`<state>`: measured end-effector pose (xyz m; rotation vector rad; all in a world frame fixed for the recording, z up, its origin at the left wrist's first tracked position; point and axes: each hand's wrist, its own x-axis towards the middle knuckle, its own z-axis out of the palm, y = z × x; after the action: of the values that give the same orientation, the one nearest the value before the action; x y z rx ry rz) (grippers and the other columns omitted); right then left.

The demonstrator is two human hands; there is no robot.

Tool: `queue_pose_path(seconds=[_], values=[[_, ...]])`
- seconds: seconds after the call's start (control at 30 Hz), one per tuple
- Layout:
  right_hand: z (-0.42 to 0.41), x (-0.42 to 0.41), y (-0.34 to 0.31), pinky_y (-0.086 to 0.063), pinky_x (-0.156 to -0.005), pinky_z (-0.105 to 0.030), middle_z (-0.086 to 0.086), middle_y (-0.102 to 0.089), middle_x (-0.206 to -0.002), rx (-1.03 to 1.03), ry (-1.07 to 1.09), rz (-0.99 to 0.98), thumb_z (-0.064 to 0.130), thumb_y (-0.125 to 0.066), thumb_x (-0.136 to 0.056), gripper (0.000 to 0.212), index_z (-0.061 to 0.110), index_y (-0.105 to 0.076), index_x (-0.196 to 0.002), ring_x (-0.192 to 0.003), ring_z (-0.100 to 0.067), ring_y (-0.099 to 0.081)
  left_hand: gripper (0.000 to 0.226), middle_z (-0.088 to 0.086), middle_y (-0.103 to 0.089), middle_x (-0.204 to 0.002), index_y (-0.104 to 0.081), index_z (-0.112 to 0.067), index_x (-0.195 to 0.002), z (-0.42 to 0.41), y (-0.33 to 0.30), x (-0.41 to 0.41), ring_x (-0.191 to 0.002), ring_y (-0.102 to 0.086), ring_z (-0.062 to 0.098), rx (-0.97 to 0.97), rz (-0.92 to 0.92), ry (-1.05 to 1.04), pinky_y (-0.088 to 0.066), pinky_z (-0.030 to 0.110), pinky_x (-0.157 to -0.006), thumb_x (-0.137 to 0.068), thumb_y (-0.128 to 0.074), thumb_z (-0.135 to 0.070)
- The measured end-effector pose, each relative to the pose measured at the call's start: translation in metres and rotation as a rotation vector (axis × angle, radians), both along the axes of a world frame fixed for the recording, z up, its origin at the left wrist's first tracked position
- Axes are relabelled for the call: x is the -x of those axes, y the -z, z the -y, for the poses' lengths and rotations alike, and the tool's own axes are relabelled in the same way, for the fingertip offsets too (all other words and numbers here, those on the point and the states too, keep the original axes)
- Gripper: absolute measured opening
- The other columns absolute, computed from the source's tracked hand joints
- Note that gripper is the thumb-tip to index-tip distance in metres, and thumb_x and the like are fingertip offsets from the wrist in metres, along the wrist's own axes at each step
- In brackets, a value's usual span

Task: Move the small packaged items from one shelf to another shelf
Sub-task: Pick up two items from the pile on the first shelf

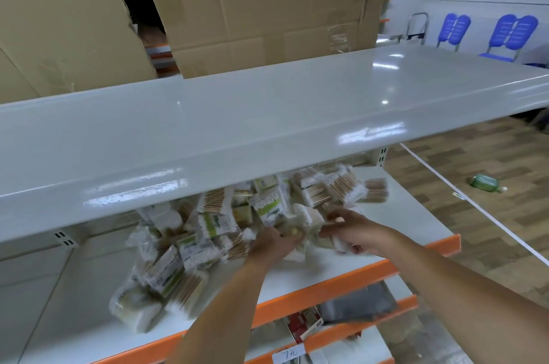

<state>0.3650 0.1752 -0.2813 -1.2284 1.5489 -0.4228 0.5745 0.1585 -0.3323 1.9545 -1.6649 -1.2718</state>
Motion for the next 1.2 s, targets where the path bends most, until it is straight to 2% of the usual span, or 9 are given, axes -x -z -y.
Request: queue_pose_path(seconds=[0.13, 0.23, 0.43, 0.67, 0.77, 0.87, 0.97, 1.1, 1.2], values=[[0.002, 0.005, -0.004, -0.045, -0.045, -0.017, 0.004, -0.064, -0.096, 0.128, 0.054, -0.100, 0.036, -0.086, -0.067, 0.055, 0.023, -0.057, -0.111, -0.072, -0.008, -0.062, 0.047, -0.005, -0.073, -0.082, -0.059, -0.029, -0.096, -0.002, 0.003, -0.001, -0.073, -0.069, 0.015, -0.002, -0.126, -0.083, -0.056, 0.032, -0.069, -0.067, -0.082, -0.057], [0.003, 0.009, -0.004, -0.055, -0.055, -0.021, 0.001, -0.068, -0.096, 0.162, 0.089, -0.035, 0.030, -0.087, -0.066, 0.058, 0.014, -0.060, -0.115, -0.079, -0.010, -0.067, 0.051, -0.006, -0.074, -0.081, -0.060, -0.031, -0.113, -0.009, 0.003, -0.008, -0.063, -0.066, 0.011, -0.029, -0.252, -0.150, -0.048, 0.023, -0.057, -0.070, -0.087, -0.035], [0.001, -0.008, -0.013, -0.058, -0.080, -0.038, 0.003, -0.057, -0.112, 0.208, 0.003, -0.039, 0.035, -0.079, -0.071, 0.081, 0.019, -0.046, -0.143, -0.106, -0.025, -0.062, 0.033, -0.005, -0.053, -0.046, -0.066, -0.013, -0.079, -0.029, -0.016, -0.029, -0.039, -0.040, 0.010, -0.066, -0.208, -0.211, -0.033, 0.023, -0.045, -0.074, -0.082, -0.041], [0.003, -0.043, -0.013, -0.055, -0.066, -0.030, -0.001, -0.065, -0.096, 0.252, -0.146, 0.009, 0.031, -0.084, -0.072, 0.072, 0.011, -0.052, -0.133, -0.078, -0.015, -0.063, 0.030, -0.014, -0.048, -0.041, -0.058, -0.021, -0.068, -0.052, -0.037, -0.054, -0.034, -0.039, 0.004, 0.091, -0.282, -0.325, -0.030, 0.017, -0.039, -0.074, -0.084, -0.035], [0.002, -0.061, -0.015, -0.058, -0.068, -0.036, -0.009, -0.071, -0.101, 0.278, -0.215, 0.025, 0.033, -0.085, -0.071, 0.082, 0.007, -0.048, -0.139, -0.087, -0.025, -0.070, 0.029, -0.016, -0.052, -0.040, -0.058, -0.024, -0.066, -0.065, -0.043, -0.069, -0.033, -0.045, -0.002, 0.151, -0.314, -0.392, -0.032, 0.013, -0.037, -0.073, -0.086, -0.030], [0.004, -0.080, -0.014, -0.060, -0.079, -0.045, -0.011, -0.071, -0.104, 0.270, -0.268, 0.048, 0.038, -0.086, -0.066, 0.071, 0.004, -0.050, -0.116, -0.094, -0.027, -0.069, 0.026, -0.014, -0.057, -0.042, -0.062, -0.021, -0.066, -0.081, -0.048, -0.086, -0.036, -0.050, -0.005, 0.161, -0.376, -0.435, -0.035, 0.011, -0.037, -0.077, -0.082, -0.009], [0.004, -0.105, -0.016, -0.055, -0.062, -0.026, -0.003, -0.071, -0.102, 0.285, -0.314, 0.083, 0.036, -0.086, -0.069, 0.057, 0.019, -0.057, -0.115, -0.087, -0.014, -0.068, 0.025, -0.015, -0.064, -0.049, -0.066, -0.015, -0.076, -0.101, -0.052, -0.104, -0.042, -0.057, -0.007, 0.200, -0.392, -0.519, -0.041, 0.009, -0.040, -0.076, -0.077, 0.007], [0.004, -0.143, -0.028, -0.057, -0.079, -0.037, -0.003, -0.070, -0.101, 0.327, -0.402, 0.081, 0.033, -0.085, -0.072, 0.047, 0.020, -0.060, -0.110, -0.092, -0.018, -0.068, 0.019, -0.014, -0.063, -0.049, -0.068, -0.012, -0.077, -0.119, -0.060, -0.129, -0.040, -0.056, -0.005, 0.246, -0.360, -0.613, -0.042, 0.012, -0.040, -0.074, -0.082, 0.000], [0.002, -0.173, -0.035, -0.055, -0.069, -0.030, 0.001, -0.067, -0.099, 0.350, -0.464, 0.090, 0.034, -0.084, -0.072, 0.053, 0.017, -0.060, -0.116, -0.088, -0.014, -0.066, 0.016, -0.013, -0.063, -0.046, -0.070, -0.014, -0.079, -0.130, -0.066, -0.151, -0.038, -0.055, -0.004, 0.281, -0.296, -0.662, -0.041, 0.013, -0.039, -0.074, -0.085, -0.010]])
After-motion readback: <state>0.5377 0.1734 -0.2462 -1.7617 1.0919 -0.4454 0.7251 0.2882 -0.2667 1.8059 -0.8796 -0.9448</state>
